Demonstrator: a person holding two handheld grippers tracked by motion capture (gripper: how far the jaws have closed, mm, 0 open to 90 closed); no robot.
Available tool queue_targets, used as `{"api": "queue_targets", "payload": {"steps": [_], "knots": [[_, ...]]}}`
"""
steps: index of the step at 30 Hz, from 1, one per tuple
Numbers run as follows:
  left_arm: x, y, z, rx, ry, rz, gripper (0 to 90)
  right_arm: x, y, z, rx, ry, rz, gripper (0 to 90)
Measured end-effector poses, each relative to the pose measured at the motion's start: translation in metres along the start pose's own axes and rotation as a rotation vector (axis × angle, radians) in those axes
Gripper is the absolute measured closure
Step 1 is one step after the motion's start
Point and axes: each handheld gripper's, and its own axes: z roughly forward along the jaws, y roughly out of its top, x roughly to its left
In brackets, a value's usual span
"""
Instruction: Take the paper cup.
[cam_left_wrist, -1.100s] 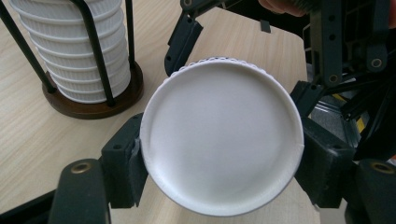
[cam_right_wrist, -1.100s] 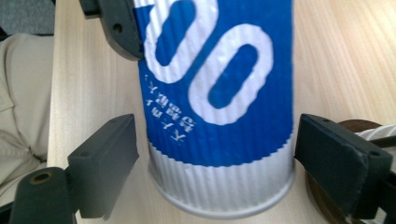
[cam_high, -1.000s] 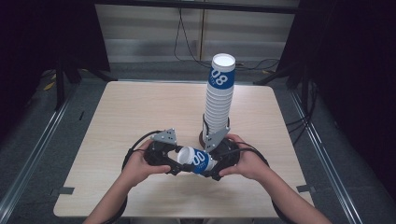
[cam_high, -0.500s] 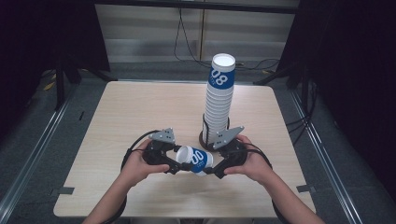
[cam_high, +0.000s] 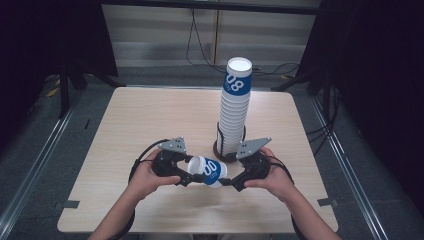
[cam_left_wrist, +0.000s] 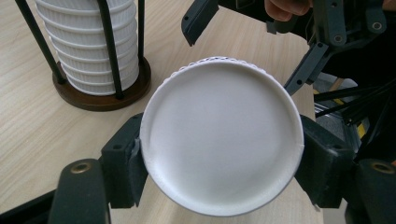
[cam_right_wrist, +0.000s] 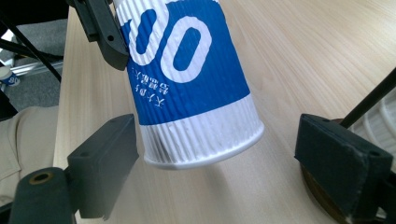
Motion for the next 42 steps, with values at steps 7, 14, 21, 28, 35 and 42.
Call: {"api": "queue_targets", "payload": {"steps": [7,14,21,28,35,42], "knots": [[0.000,0.000,-0.002,-0.011,0.001,0.000,28.6,0.000,-0.006,0.000,-0.026,0.005,0.024,12.5],[-0.001,0.002,-0.003,-0.022,-0.005,0.004,28.6,0.001,-0.008,0.003,-0.042,0.013,0.030,12.5],[0.001,0.001,-0.004,-0.029,-0.011,0.000,28.6,0.003,-0.011,0.006,-0.055,0.027,0.035,12.5],[0.000,0.001,-0.004,-0.040,-0.017,-0.005,28.6,0.003,-0.014,0.011,-0.067,0.041,0.039,12.5],[0.000,0.002,-0.004,-0.035,-0.020,-0.001,28.6,0.005,-0.016,0.015,-0.068,0.049,0.039,12.4],[-0.001,0.002,-0.003,-0.039,-0.029,0.001,28.6,0.005,-0.017,0.017,-0.071,0.050,0.041,12.4]]}}
